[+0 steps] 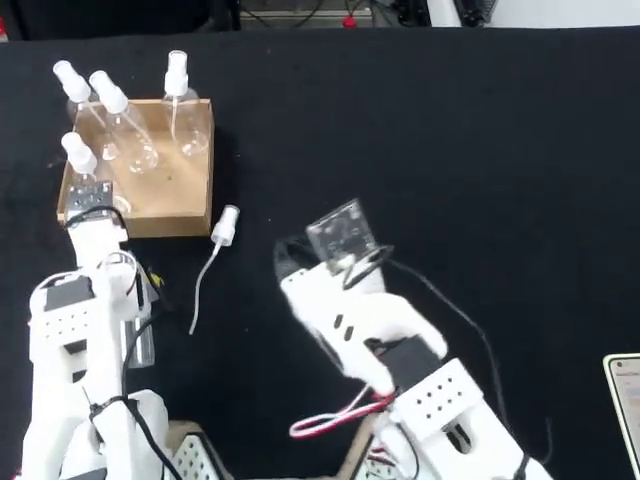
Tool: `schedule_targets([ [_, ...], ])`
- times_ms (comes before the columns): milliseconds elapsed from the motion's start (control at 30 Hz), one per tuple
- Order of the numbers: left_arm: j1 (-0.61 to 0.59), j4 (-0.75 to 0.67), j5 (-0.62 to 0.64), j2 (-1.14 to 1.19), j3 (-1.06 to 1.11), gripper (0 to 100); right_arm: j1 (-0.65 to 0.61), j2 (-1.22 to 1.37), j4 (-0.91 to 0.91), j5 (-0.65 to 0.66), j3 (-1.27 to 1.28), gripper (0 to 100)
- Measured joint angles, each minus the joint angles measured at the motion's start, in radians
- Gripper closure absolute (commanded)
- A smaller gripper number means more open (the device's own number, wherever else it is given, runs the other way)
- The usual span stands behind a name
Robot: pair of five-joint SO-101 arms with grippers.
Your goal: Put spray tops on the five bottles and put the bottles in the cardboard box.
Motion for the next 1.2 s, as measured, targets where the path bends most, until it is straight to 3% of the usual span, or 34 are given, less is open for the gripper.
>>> schedule_targets([
  [200,0.000,-0.002,0.003,-0.003,0.025,92,-0.054,0.164,-0.078,-0.031,-0.040,97.2],
  [467,0.000,-0.097,0.014,-0.008,0.086,92,-0.095,0.606,-0.149,-0.146,-0.265,96.2],
  [667,0.000,-0.112,0.015,-0.008,0.094,92,-0.097,0.925,-0.043,-0.388,-0.535,77.7],
  [767,0.000,-0.112,0.029,-0.008,0.094,92,-0.104,1.049,0.003,-0.460,-0.644,76.6],
  [1200,-0.003,-0.152,0.057,-0.008,0.112,92,-0.138,1.297,0.054,-0.485,-0.904,76.9],
])
